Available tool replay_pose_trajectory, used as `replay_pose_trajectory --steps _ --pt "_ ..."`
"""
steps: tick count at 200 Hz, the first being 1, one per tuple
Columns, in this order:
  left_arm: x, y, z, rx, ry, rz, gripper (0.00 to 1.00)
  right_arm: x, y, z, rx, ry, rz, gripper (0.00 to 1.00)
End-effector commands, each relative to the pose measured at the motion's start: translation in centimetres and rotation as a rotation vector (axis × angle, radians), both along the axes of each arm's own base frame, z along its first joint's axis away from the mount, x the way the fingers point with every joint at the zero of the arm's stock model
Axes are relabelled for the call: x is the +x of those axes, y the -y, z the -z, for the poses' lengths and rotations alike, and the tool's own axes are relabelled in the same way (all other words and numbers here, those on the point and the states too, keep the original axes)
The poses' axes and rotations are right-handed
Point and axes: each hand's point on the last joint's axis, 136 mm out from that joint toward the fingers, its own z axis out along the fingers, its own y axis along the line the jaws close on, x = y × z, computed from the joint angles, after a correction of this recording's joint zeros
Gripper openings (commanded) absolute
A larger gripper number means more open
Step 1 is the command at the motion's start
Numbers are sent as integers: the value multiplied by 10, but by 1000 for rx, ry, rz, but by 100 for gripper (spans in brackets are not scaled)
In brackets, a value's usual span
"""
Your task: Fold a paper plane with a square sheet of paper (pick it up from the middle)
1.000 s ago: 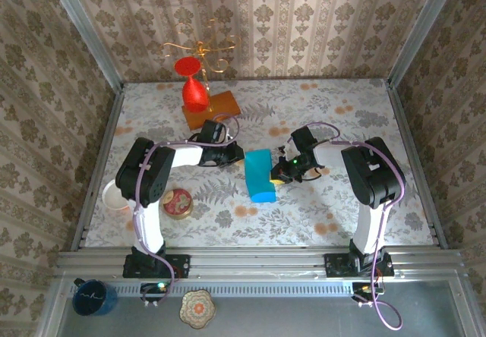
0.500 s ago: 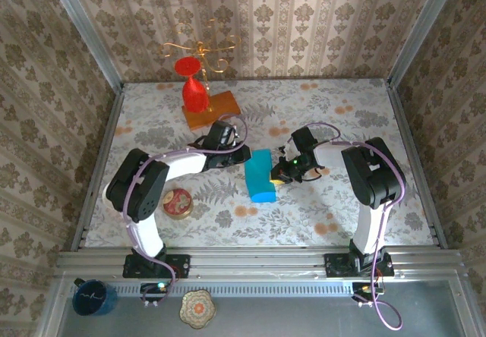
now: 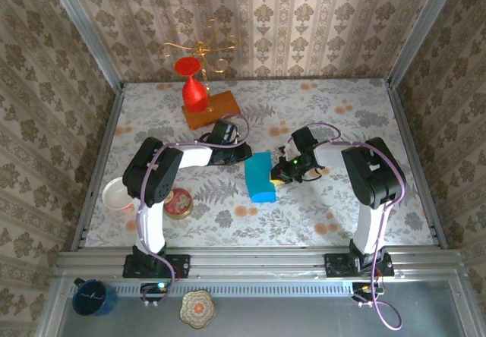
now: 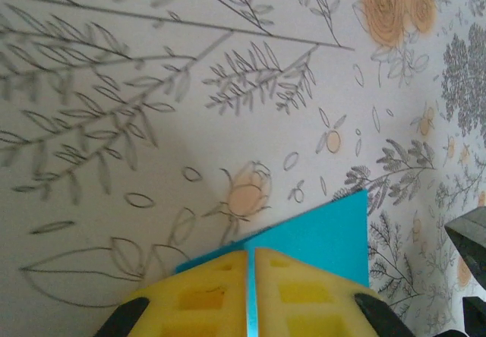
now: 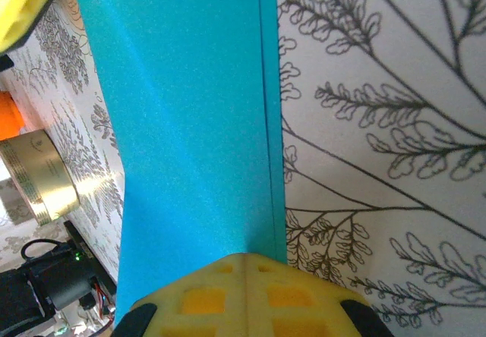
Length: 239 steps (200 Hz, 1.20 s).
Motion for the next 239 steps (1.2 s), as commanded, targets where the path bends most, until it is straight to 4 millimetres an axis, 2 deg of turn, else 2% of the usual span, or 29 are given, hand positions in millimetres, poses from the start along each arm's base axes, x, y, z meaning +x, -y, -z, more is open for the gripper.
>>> replay_pose_trajectory --steps 1,27,59,75,101,123,162,187,214,239 --pt "10 -36 25 58 -33 -98 13 -65 73 85 -405 -266 76 6" --pt "10 -35 23 9 -39 -97 13 -65 73 85 -405 -267 77 6" --pt "4 -32 11 -8 -19 -80 13 -65 74 85 -406 -266 78 6" --pt "4 -24 -4 -66 8 -68 13 -64 74 85 -404 -263 79 6" --pt "11 0 -44 -247 52 -41 14 -64 73 83 -399 -260 77 6" --pt "7 18 -57 -280 60 -6 15 -64 73 83 -400 -260 78 6" --pt "-22 38 -42 -239 -4 46 15 -63 72 83 -395 -255 80 6" --pt "-51 45 -39 -234 -52 83 14 -62 72 82 -395 -253 79 5" --pt "-91 43 -38 -169 -105 165 14 -62 72 81 -394 -251 78 6" --pt "-114 32 -42 -110 -132 211 13 -62 72 82 -393 -251 78 6"
